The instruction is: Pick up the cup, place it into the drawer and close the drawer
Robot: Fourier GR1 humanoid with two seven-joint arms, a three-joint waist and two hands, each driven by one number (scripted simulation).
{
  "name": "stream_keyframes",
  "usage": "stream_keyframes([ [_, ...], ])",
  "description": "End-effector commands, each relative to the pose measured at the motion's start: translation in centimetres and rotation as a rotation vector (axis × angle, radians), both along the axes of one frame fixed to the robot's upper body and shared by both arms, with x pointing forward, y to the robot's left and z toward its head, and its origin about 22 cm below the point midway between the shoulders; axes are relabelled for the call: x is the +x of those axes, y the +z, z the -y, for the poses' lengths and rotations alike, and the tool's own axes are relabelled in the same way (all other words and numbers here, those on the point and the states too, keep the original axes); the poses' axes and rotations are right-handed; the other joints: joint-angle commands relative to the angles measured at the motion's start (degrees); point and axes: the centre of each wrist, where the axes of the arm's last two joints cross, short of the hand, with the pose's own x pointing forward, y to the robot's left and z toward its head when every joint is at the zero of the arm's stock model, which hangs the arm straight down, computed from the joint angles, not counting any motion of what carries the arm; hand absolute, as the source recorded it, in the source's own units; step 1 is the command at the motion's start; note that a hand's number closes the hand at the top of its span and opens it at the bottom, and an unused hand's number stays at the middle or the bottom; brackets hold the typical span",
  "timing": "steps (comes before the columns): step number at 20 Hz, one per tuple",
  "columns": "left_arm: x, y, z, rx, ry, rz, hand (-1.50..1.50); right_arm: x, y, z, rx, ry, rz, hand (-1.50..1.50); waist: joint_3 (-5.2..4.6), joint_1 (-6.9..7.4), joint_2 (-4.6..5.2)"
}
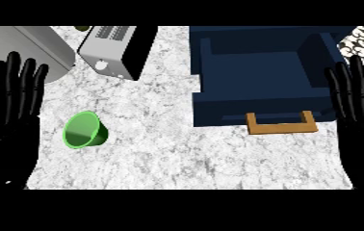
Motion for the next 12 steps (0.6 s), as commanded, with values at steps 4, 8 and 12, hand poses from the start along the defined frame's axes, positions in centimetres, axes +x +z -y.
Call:
stream_keyframes([
  [4,1.5,-0.2,-4.5,0.002,-0.181,-0.047,-1.5,0.3,0.0,0.9,0.03,0.001,-0.002,-1.5,-1.6,1.63,-1.13],
  [8,0.6,-3.6,-6.2,-0.205,-0.186,-0.279,-1.5,-0.4,-1.4,-0.5,-0.037,0.114,-0.174,-1.5,-1.67,1.91,-1.01],
  [12,0.6,-5.5,-9.9,-0.236,-0.205,-0.313,-1.5,0.8,-1.0,-1.2,-0.033,0.129,-0.194,-1.5,-1.62,1.97,-1.11],
])
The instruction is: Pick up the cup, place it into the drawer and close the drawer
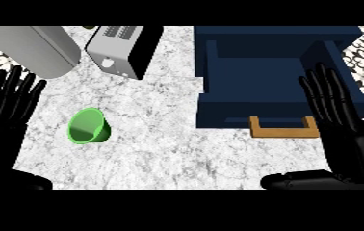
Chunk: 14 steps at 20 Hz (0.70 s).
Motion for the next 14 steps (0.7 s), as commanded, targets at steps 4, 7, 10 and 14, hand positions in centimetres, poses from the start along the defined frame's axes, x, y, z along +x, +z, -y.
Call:
stream_keyframes([
  [4,3.2,-3.5,-4.1,-0.047,0.029,-0.108,-1.5,2.4,0.3,0.4,-0.029,0.049,-0.048,-1.5,-0.04,-0.45,0.04],
  [7,2.1,-5.9,-4.3,-0.021,0.033,-0.138,-1.5,3.4,-0.4,0.0,-0.03,0.031,-0.033,-1.5,-0.03,-0.17,-0.06],
  [10,3.5,-6.7,-5.0,-0.007,0.059,-0.174,-1.5,4.1,0.5,1.6,-0.002,0.017,-0.006,-1.5,-0.03,-0.28,-0.06],
  [14,3.0,-10.5,-6.7,0.014,0.067,-0.217,-1.5,2.8,1.0,0.8,-0.033,0.046,-0.005,-1.5,-0.05,-0.46,-0.07],
])
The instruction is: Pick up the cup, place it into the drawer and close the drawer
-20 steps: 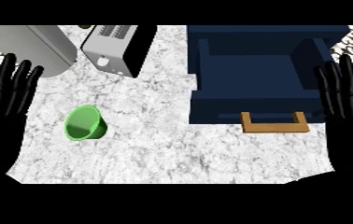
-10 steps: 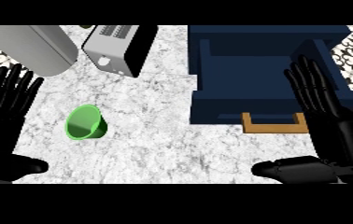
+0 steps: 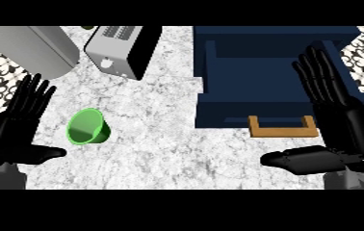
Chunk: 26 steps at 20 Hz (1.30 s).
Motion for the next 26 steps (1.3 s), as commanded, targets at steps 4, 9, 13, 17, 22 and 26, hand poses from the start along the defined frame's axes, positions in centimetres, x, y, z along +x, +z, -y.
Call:
stream_keyframes([
  [4,-0.6,-5.1,-1.3,0.036,0.029,-0.08,-1.5,2.5,0.2,1.5,0.0,-0.003,0.025,-1.5,0.0,0.09,0.01],
  [9,-1.9,-7.6,-2.7,0.049,0.059,-0.133,-1.5,3.5,2.0,-0.6,-0.024,-0.02,0.025,-1.5,-0.01,0.28,-0.02],
  [13,-0.6,-11.5,-1.6,0.064,0.07,-0.144,-1.5,2.4,-0.1,0.5,0.012,-0.01,0.022,-1.5,-0.04,-0.3,0.08],
  [17,-0.1,-12.5,-3.3,0.076,0.085,-0.151,-1.5,2.7,1.6,0.6,-0.003,0.005,0.022,-1.5,-0.07,-0.51,0.12],
  [22,-0.9,-14.2,-3.3,0.049,0.096,-0.128,-1.5,2.4,2.4,1.4,0.009,0.015,0.036,-1.5,-0.13,-0.9,0.24],
  [26,0.0,-14.3,-2.5,0.067,0.108,-0.107,-1.5,3.3,2.1,2.2,-0.007,0.008,0.027,-1.5,-0.22,-1.39,0.52],
])
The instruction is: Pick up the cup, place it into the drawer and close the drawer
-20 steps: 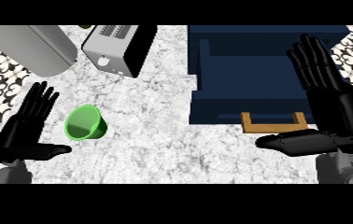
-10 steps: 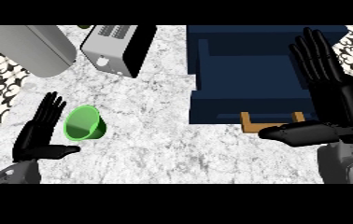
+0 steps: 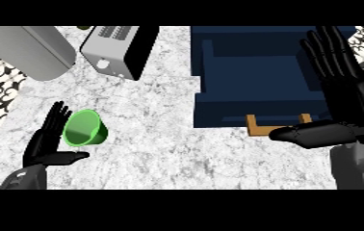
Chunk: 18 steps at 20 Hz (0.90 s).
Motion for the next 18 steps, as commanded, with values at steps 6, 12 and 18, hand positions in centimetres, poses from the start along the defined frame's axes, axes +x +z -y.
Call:
stream_keyframes([
  [6,-1.4,-1.9,1.1,-0.059,-0.02,0.096,-1.5,0.4,0.6,-0.1,0.003,0.009,-0.009,-1.5,-0.13,-0.4,0.26],
  [12,-0.4,-1.4,1.3,-0.039,-0.035,0.107,-1.5,-0.1,0.0,0.8,0.014,-0.002,-0.011,-1.5,-0.12,-0.67,0.3],
  [18,0.9,-1.7,3.5,-0.057,-0.054,0.129,-1.5,-0.1,1.4,-0.6,-0.004,-0.005,0.0,-1.5,-0.15,-0.76,0.3],
])
